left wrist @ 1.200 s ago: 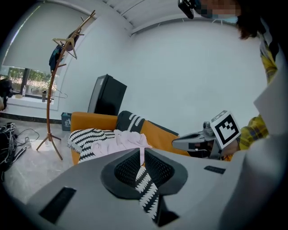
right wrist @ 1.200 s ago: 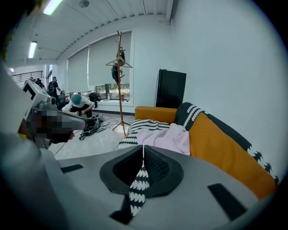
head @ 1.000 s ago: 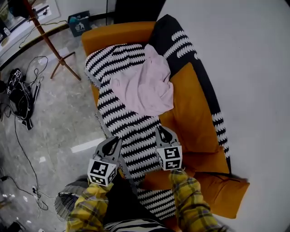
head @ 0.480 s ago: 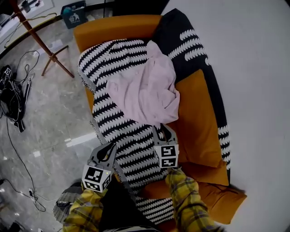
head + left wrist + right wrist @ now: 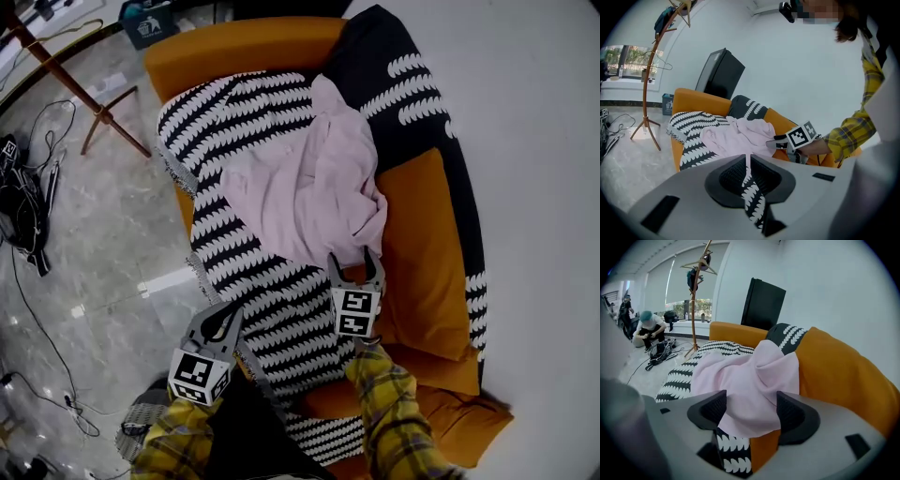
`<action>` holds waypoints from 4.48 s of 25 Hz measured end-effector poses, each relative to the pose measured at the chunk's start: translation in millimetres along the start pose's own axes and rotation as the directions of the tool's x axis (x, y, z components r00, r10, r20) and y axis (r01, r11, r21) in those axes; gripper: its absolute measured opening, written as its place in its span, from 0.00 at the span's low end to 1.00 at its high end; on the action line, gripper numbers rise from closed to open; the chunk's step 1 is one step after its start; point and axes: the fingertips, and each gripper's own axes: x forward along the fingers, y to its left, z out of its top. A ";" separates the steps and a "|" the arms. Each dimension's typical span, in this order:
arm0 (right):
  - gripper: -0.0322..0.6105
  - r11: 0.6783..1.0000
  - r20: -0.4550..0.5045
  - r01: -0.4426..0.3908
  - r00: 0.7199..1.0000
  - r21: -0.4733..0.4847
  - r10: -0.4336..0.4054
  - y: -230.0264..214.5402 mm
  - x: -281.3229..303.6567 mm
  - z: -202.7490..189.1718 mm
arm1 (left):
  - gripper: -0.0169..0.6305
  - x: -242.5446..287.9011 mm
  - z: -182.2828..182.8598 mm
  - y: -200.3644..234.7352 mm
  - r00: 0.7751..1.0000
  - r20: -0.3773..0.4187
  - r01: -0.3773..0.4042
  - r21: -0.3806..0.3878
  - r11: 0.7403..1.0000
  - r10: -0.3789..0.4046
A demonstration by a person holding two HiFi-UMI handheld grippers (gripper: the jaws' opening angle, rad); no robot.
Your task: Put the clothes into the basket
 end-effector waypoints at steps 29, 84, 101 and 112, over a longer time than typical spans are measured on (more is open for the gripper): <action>0.13 0.997 -0.185 -0.071 0.980 0.006 0.071 15.7 -19.1 -8.9 | 0.08 -9.2 4.4 -26.5 0.998 0.016 0.061 0.016 0.998 -0.061; 0.12 0.857 0.425 -0.497 0.752 -0.136 0.504 0.1 -621.4 128.0 | 0.51 -172.6 22.4 -308.5 0.867 0.154 0.373 0.427 0.823 -0.473; 0.12 0.782 0.452 -0.567 0.644 -0.258 0.617 17.6 -671.0 159.9 | 0.08 -225.2 63.1 -327.1 0.879 0.289 0.168 0.558 0.813 -0.380; 0.12 0.621 0.452 -0.699 0.453 -0.355 0.769 119.3 -668.6 209.3 | 0.07 -363.1 78.8 -216.6 0.849 0.522 -0.083 0.277 0.957 -0.078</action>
